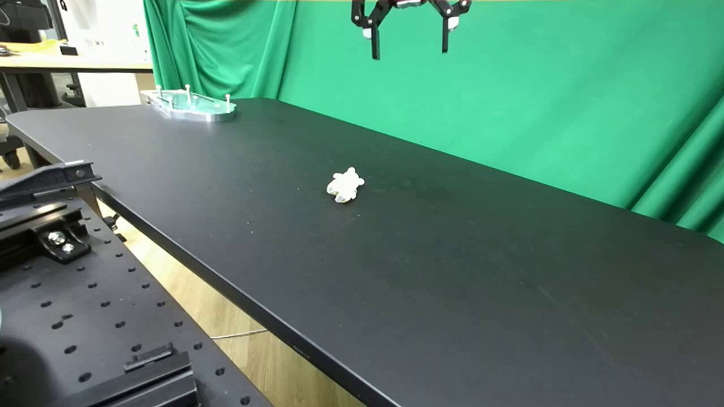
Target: Move the white toy to the right
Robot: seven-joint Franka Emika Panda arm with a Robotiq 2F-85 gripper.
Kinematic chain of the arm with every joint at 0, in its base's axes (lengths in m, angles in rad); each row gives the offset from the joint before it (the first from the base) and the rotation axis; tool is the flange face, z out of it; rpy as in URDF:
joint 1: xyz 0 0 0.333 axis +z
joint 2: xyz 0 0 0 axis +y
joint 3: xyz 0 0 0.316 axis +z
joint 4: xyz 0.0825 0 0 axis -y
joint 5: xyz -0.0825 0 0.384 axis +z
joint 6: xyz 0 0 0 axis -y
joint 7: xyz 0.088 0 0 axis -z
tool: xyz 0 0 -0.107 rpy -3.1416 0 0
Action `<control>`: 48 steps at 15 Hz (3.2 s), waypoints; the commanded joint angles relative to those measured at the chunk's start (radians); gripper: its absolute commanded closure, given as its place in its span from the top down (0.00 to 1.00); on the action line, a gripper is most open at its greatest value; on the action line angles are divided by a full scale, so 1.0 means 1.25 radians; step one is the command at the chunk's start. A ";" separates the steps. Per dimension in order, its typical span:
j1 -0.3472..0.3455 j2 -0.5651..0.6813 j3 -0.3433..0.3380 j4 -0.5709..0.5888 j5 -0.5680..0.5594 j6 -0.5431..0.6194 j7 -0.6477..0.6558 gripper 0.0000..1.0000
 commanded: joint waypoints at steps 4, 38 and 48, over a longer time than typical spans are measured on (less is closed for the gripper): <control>0.020 0.037 -0.004 0.011 0.006 0.013 -0.018 1.00; -0.104 0.408 0.087 0.076 0.334 0.278 -0.238 0.60; -0.108 0.412 0.090 0.089 0.338 0.238 -0.256 0.08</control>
